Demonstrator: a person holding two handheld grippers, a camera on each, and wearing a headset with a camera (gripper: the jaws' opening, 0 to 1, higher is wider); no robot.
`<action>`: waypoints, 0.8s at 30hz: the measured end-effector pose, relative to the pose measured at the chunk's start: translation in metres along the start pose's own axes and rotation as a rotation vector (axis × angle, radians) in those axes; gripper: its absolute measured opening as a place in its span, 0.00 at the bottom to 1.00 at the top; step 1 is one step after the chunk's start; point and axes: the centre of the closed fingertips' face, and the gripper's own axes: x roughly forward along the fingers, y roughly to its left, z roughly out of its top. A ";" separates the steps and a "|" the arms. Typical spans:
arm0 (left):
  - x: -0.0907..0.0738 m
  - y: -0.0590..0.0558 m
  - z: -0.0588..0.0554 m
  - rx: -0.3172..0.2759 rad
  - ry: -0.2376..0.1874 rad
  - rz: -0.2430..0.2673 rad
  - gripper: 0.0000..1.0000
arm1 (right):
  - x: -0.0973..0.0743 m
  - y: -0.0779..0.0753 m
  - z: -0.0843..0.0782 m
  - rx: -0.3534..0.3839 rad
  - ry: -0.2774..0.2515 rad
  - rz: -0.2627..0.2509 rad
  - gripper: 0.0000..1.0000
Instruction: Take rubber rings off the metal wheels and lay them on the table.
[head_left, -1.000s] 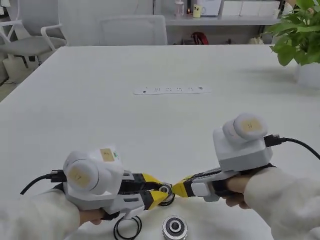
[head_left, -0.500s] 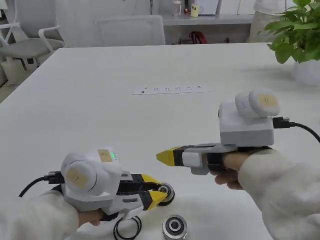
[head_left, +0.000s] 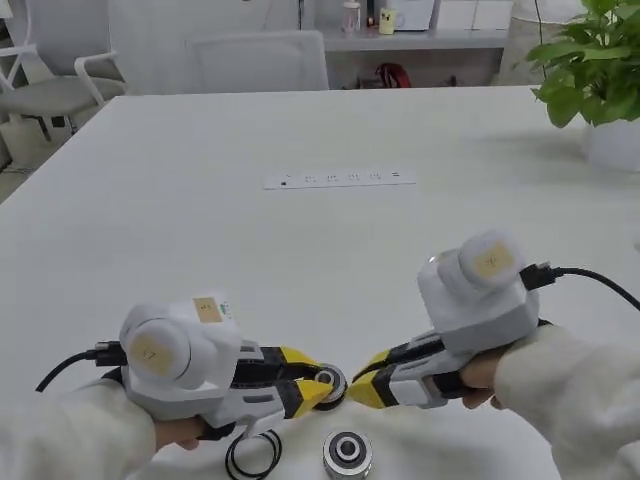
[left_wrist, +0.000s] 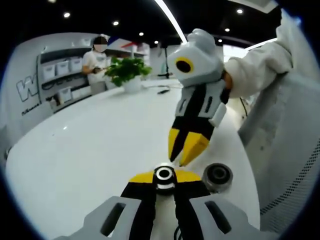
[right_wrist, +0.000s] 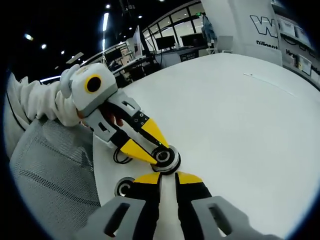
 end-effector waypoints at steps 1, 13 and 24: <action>0.000 0.000 0.000 -0.001 -0.001 0.000 0.13 | 0.001 -0.001 0.000 -0.013 0.002 -0.004 0.11; 0.000 0.000 0.000 -0.010 -0.005 0.000 0.13 | 0.010 0.003 0.002 -0.057 -0.038 0.000 0.19; -0.001 0.000 0.000 -0.023 -0.003 0.002 0.13 | 0.007 0.001 -0.002 -0.059 -0.018 -0.012 0.03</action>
